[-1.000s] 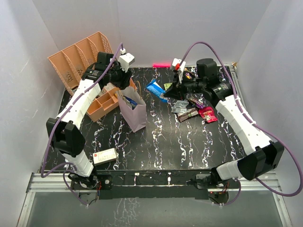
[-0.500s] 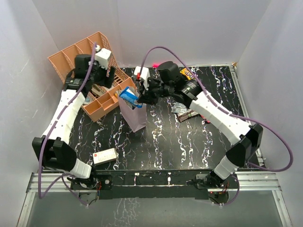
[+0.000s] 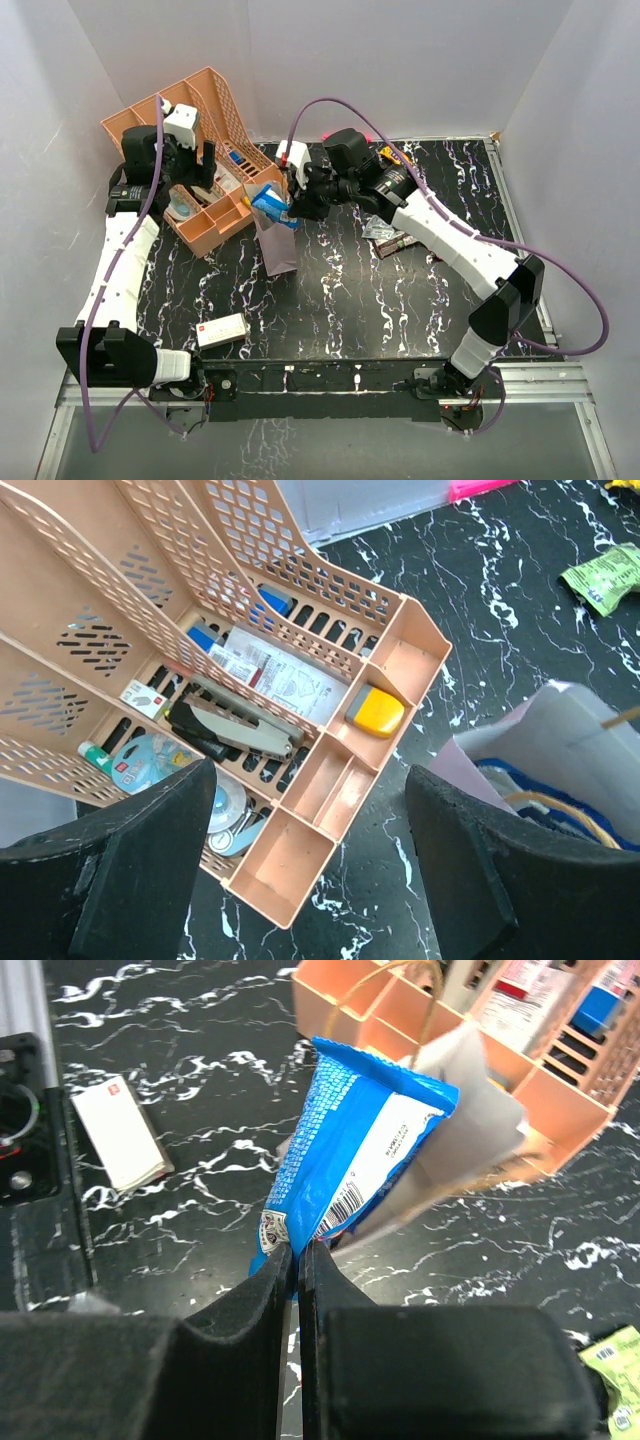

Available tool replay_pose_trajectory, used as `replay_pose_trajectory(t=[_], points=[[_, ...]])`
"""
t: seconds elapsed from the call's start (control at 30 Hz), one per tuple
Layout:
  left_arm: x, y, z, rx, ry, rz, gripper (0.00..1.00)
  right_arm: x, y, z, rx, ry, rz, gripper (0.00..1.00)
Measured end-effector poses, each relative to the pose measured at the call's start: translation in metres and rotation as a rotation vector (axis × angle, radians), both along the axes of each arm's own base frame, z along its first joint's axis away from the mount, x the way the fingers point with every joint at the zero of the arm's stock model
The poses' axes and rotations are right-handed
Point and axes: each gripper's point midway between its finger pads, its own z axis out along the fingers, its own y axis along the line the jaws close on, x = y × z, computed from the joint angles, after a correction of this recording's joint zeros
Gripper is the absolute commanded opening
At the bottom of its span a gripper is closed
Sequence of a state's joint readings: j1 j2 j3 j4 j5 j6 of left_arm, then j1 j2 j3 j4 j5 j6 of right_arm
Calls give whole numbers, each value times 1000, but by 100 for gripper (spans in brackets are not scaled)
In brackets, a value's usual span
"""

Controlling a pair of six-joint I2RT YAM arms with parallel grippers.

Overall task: Place the snacks into the paper bag
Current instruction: Move the paper bag to the center of the board, then place the snack in the paper bag.

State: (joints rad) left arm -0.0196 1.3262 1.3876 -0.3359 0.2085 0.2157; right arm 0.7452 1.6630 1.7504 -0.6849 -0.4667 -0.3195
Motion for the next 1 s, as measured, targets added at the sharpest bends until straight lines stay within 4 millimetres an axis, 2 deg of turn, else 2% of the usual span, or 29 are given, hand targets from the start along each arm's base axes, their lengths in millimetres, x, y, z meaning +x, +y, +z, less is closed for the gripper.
replay_pose_trajectory(t=[0.13,0.23,0.37,0.5,0.7,0.83,1.0], points=[[-2,-3,-8,-9,19,-19,76,-15,-1,11,27,10,51,8],[-3,-7,-11,-20,27,-43,77,-18,-5,23,42,-12,42,8],[-4,-11,-13,-29,33,-63,77,-7,-11,38,47,-56,-24,8],[-4,-14,-16,-37,35,-79,78,4,-12,43,41,-68,-94,8],[-5,-16,-19,-41,42,-89,78,15,0,30,-11,-69,-165,8],[-5,-16,-19,-43,38,-93,78,14,12,10,-75,-62,-187,8],[-5,-17,-22,-44,45,-94,79,15,17,-11,-154,-69,-227,8]])
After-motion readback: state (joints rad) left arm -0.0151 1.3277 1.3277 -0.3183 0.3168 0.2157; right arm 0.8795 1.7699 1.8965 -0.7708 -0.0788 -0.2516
